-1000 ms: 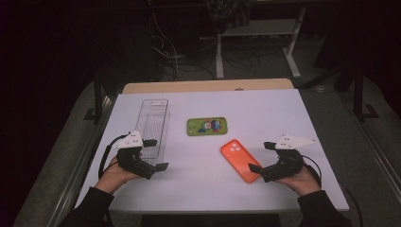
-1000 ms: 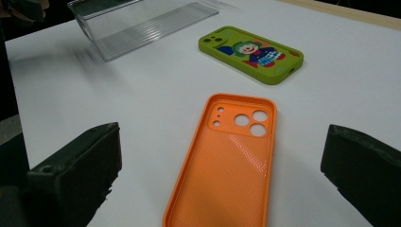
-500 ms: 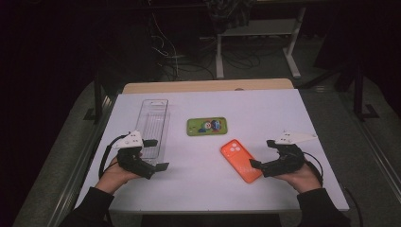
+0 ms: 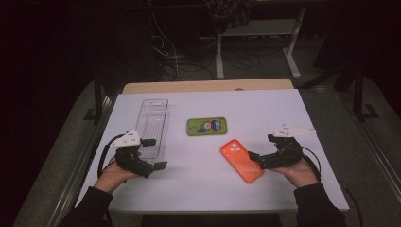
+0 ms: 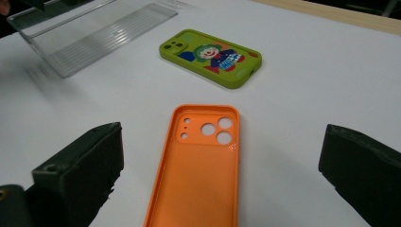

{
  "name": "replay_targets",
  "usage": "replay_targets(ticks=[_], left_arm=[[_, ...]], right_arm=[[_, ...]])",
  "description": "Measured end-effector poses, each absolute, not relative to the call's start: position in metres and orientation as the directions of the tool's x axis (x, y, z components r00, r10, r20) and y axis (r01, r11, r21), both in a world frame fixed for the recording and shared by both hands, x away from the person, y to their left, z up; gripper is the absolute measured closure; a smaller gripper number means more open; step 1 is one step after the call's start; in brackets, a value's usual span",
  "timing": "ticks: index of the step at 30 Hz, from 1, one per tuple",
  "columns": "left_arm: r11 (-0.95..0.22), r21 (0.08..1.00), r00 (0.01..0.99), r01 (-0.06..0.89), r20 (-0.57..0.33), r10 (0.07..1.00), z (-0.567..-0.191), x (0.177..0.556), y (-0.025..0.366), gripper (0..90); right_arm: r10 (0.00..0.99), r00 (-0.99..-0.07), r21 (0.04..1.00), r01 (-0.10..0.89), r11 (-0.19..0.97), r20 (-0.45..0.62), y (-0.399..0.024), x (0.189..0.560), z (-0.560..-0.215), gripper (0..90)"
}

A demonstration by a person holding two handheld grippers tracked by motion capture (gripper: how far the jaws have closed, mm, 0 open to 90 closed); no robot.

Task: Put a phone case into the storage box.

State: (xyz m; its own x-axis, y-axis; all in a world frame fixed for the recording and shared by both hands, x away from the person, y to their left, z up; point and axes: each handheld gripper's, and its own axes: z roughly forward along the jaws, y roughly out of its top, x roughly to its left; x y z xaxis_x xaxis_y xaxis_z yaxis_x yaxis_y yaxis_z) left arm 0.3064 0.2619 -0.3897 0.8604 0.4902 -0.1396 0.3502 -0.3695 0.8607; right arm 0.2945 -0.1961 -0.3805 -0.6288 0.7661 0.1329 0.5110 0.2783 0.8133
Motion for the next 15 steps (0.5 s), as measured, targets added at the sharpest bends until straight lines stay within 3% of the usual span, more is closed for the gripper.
replay_targets(ticks=[15], left_arm=[[-0.382,0.858,0.866,0.344,-0.132,0.483,-0.39,0.307,0.261,0.8]], right_arm=[[0.785,-0.612,0.812,0.504,0.294,0.096,-0.183,0.309,-0.377,0.0]])
